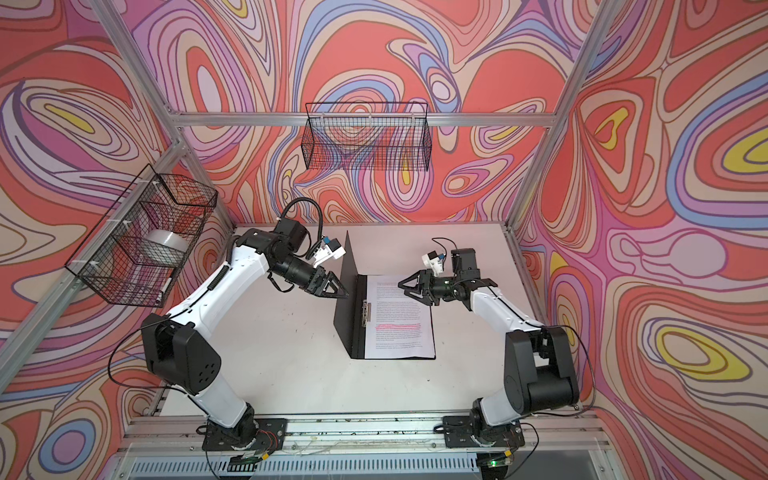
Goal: Put the files into the folder
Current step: 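Raise the black cover upright with the left gripper toward the right gripper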
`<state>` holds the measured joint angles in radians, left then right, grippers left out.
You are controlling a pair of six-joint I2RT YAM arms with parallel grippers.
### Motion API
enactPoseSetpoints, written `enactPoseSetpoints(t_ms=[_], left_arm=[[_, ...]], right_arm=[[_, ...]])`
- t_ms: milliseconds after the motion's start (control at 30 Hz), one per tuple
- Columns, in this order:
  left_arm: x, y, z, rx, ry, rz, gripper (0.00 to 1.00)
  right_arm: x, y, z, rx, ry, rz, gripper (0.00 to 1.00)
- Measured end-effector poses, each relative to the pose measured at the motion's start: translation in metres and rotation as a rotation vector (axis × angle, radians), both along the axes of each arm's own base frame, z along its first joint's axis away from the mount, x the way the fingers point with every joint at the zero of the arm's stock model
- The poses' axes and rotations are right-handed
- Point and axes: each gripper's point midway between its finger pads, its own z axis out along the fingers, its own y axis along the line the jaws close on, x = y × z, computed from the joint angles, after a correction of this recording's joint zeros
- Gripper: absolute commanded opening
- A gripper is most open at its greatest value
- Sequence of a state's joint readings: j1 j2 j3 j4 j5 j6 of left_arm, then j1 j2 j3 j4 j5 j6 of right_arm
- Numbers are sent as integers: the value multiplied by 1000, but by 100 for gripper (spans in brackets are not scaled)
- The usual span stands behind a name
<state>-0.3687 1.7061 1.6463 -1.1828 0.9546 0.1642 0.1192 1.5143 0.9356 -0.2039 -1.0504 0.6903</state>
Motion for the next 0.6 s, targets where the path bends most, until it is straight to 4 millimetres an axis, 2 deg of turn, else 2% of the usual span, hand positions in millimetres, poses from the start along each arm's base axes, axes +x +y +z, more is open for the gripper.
enactPoseSetpoints(t_ms=[167, 333, 600], left_arm=[[-2, -15, -1, 10, -18, -42, 80], [-6, -29, 2, 10, -36, -81, 87], [-11, -47, -6, 26, -42, -131, 88]], right_arm=[[5, 3, 2, 41, 2, -3, 51], [9, 8, 7, 68, -8, 4, 51], [12, 16, -2, 91, 26, 6, 50]])
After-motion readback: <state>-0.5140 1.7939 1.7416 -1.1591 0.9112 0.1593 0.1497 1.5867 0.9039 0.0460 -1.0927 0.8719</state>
